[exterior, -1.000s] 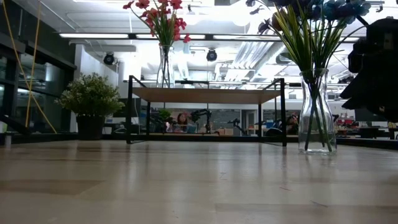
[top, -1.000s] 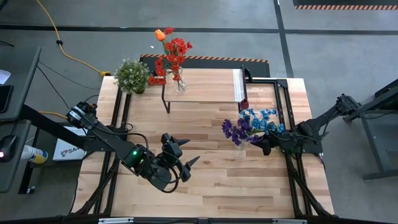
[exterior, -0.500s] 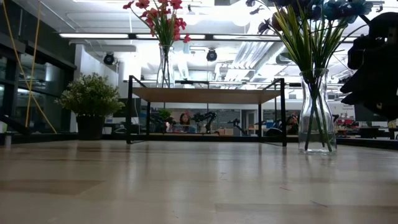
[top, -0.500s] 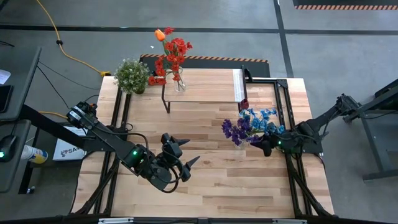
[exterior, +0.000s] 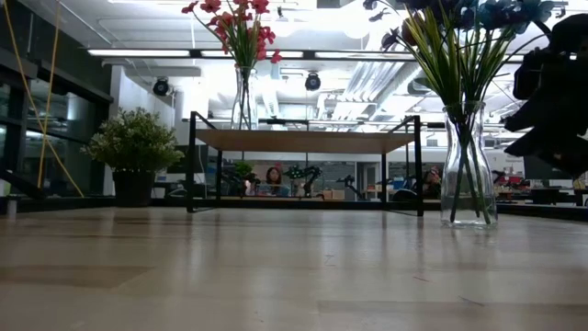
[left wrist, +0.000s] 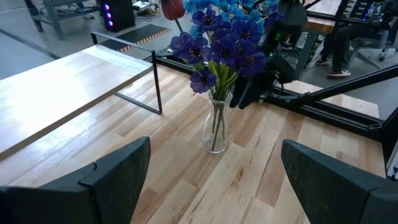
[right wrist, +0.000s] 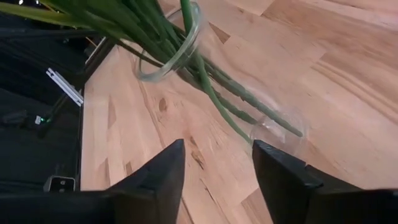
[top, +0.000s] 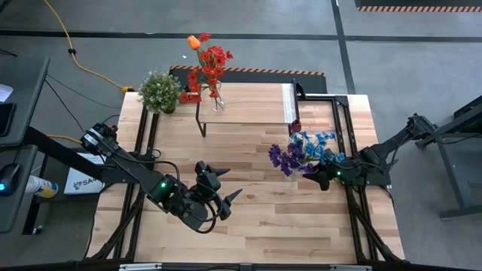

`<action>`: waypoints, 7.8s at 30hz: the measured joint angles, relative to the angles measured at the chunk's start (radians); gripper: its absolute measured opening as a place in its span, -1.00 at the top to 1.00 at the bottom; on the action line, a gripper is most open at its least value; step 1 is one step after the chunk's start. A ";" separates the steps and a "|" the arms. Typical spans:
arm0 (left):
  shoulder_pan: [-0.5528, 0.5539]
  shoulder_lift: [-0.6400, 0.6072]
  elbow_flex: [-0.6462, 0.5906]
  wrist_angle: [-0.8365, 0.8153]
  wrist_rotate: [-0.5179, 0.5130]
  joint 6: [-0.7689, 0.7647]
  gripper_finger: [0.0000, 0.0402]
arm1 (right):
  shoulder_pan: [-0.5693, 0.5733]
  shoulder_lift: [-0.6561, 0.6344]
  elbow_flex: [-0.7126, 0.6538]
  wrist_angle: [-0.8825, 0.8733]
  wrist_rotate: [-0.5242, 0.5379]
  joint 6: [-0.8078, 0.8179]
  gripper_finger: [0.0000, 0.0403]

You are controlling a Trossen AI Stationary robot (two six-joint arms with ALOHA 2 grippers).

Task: Pick and place flowers into a vace then onto a shelf
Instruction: Put the right transparent vase on the shelf

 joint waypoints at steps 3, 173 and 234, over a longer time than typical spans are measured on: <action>0.000 0.000 0.000 0.000 0.000 0.000 -0.95 | 0.000 0.000 0.000 0.000 -0.004 -0.020 0.02; 0.000 0.000 0.000 -0.067 -0.001 -0.005 -0.95 | -0.421 0.407 0.003 0.570 -0.357 -0.705 -0.17; 0.000 0.000 0.000 -0.067 -0.001 -0.004 -0.95 | -0.460 0.600 0.003 0.769 -0.471 -0.777 -0.60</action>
